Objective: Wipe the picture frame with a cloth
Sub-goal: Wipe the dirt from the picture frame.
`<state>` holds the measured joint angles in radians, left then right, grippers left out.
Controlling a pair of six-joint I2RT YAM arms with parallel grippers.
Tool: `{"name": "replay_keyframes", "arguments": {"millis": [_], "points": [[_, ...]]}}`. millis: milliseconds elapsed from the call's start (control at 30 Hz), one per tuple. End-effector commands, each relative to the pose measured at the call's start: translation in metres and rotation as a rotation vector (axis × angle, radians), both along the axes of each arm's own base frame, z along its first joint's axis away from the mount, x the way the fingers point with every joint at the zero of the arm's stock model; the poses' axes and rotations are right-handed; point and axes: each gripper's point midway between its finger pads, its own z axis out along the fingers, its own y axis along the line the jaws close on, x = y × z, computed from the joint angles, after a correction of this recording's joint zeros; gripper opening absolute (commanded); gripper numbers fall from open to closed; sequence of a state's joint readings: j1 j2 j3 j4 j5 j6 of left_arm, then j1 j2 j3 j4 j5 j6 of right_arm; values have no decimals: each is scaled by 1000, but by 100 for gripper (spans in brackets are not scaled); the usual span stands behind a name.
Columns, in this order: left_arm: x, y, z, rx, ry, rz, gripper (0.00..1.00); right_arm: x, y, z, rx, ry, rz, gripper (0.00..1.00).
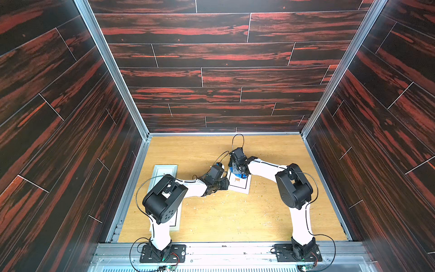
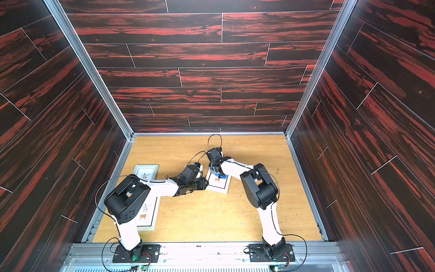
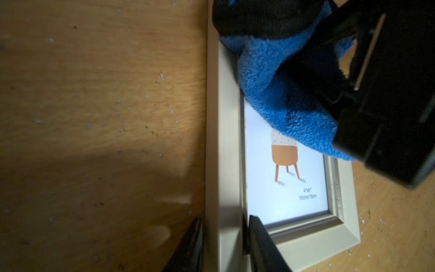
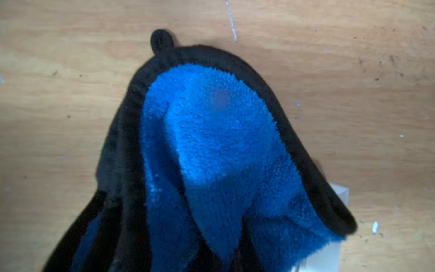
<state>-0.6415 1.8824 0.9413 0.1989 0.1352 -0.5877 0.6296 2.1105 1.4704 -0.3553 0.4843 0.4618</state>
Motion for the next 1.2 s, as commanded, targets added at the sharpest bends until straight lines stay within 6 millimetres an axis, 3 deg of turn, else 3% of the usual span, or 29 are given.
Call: {"name": "replay_keyframes", "arguments": {"millis": [0, 100, 333, 400, 467, 533, 600, 667, 733, 900, 967, 1033, 1167], "points": [[-42, 41, -51, 182, 190, 20, 36, -4, -43, -7, -94, 35, -67, 0], [-42, 41, -52, 177, 190, 21, 36, -7, -51, -7, -72, 40, -69, 0], [-43, 40, -51, 176, 196, 18, 36, 4, 6, -7, 22, 46, 3, 0], [-43, 43, -51, 184, 190, 21, 36, 6, 9, -6, 18, 44, 8, 0], [-42, 43, -50, 185, 187, 25, 36, 7, -1, -5, -28, 34, -5, 0], [-41, 44, -50, 186, 185, 27, 36, 6, -26, -5, -91, 32, -49, 0], [-40, 43, -49, 184, 184, 28, 36, -2, -49, -9, -81, 52, -78, 0], [-40, 43, -49, 184, 184, 28, 36, -13, -59, -9, -36, 59, -77, 0], [-40, 43, -50, 185, 185, 28, 36, -32, -53, -10, 7, 82, -43, 0], [-40, 42, -52, 180, 187, 27, 36, -90, -15, -20, 44, 146, 61, 0], [-40, 43, -52, 185, 186, 29, 36, -103, -9, -24, 55, 158, 76, 0], [-41, 44, -53, 186, 189, 29, 36, -101, -11, -24, 53, 147, 72, 0], [-41, 42, -54, 180, 195, 26, 36, -68, -33, -12, -31, 93, 4, 0]]}}
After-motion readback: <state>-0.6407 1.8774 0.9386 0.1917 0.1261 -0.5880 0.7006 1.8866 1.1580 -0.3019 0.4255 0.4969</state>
